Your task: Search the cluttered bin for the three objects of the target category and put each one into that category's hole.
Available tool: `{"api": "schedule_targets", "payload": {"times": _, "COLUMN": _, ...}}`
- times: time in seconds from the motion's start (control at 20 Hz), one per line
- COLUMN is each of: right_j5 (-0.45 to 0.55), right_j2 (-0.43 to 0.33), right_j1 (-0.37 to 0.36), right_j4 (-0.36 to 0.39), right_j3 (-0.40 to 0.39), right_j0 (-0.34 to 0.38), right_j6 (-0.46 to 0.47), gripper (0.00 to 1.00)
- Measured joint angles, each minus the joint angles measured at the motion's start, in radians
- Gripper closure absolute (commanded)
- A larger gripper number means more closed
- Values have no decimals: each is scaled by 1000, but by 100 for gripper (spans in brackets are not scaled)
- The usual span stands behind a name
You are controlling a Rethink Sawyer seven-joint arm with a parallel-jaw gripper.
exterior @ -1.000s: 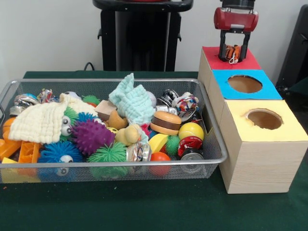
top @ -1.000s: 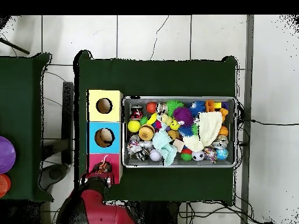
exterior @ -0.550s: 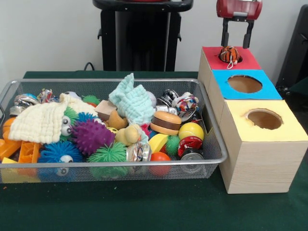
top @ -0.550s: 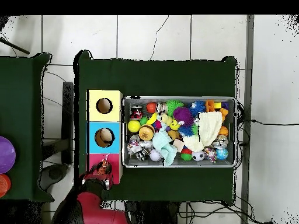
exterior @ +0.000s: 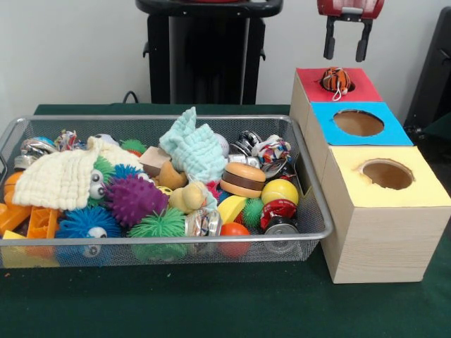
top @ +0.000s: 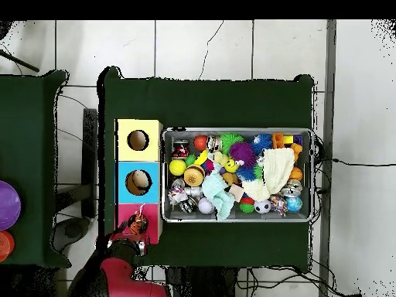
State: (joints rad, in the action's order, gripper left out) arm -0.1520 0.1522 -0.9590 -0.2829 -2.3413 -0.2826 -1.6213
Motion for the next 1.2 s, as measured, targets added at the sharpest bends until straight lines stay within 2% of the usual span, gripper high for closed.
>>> {"api": "schedule_targets", "payload": {"times": 0.4, "right_j5": 0, "right_j2": 0, "right_j1": 0, "right_j4": 0, "right_j3": 0, "right_j0": 0, "right_j6": 0, "gripper": 0}}
{"api": "schedule_targets", "payload": {"times": 0.45, "right_j5": 0, "right_j2": 0, "right_j1": 0, "right_j4": 0, "right_j3": 0, "right_j0": 0, "right_j6": 0, "gripper": 100}}
{"api": "schedule_targets", "payload": {"times": 1.2, "right_j5": -1, "right_j2": -5, "right_j1": 7, "right_j4": 0, "right_j3": 0, "right_j0": 18, "right_j6": 0, "gripper": 100}}
